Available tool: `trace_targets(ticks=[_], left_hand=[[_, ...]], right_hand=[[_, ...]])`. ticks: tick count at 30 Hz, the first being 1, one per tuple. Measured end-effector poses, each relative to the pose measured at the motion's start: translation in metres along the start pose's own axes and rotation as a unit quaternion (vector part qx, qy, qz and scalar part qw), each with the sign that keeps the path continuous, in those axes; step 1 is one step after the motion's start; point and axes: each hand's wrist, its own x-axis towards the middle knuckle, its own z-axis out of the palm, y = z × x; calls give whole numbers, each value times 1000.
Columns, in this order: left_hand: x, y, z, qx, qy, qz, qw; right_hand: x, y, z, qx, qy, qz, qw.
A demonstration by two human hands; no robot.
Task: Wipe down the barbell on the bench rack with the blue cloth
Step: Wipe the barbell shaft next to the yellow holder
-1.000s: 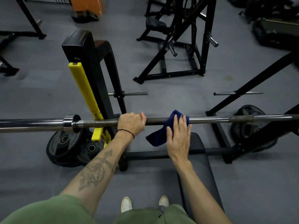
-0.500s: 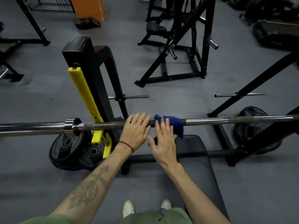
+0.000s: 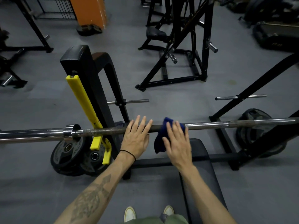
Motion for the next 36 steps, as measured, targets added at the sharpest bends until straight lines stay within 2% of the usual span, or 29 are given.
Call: trace_targets(ticks=[2, 3, 4, 6, 8, 9, 10, 12, 14, 16, 18, 20, 22, 25, 26, 28, 31, 33, 34, 36], left_hand=[[3, 2, 1, -2, 7, -10, 1000], [4, 3, 3, -1, 12, -18, 1000], [4, 3, 4, -1, 17, -22, 1000], [3, 2, 7, 4, 21, -17, 1000], [3, 2, 8, 10, 21, -12, 1000], [3, 2, 8, 9, 19, -16, 1000], [3, 4, 7, 7, 21, -23, 999], [5, 8, 6, 5, 29, -41, 999], [8, 12, 3, 16, 27, -56, 998], [12, 11, 1, 37, 26, -61, 997], [14, 7, 2, 54, 18, -44, 997], [18, 1, 1, 50, -12, -17, 999], [30, -6, -10, 29, -84, 10, 996], [52, -16, -25, -35, -224, 7, 974], [54, -17, -27, -48, -241, 0, 969], [49, -14, -27, -46, -192, -5, 980], [34, -5, -18, -5, -71, 10, 997], [25, 3, -14, -20, -14, 5, 1000], [23, 8, -13, -42, -1, 6, 999], [19, 15, -10, -92, -4, 7, 996]], right_hand=[[1, -9, -1, 52, 27, 130, 990], [3, -26, 1, 78, 26, 160, 984], [5, -44, 3, 99, 9, 151, 984], [2, -61, 7, 99, -35, 50, 993], [1, -43, 4, 41, -47, -42, 997], [1, -28, 2, 16, -36, -52, 998], [0, -16, 0, 5, -20, -33, 999], [-3, -7, -3, 32, 13, 65, 997], [-2, -25, 0, 75, 33, 136, 987], [0, -49, 7, 111, 11, 115, 987], [-2, -56, 10, 94, -32, 17, 995], [1, -34, 7, 34, -45, -66, 996], [5, -5, 2, -18, -21, -73, 997], [5, 13, -7, 28, 26, 86, 996], [6, 4, -7, 56, 34, 135, 989], [9, -28, -3, 103, 20, 161, 981], [5, -56, 5, 91, -42, 36, 994], [2, -34, 2, 36, -35, -24, 998], [1, -19, 1, 19, -16, -18, 1000], [-2, -2, -3, 36, 25, 72, 996]])
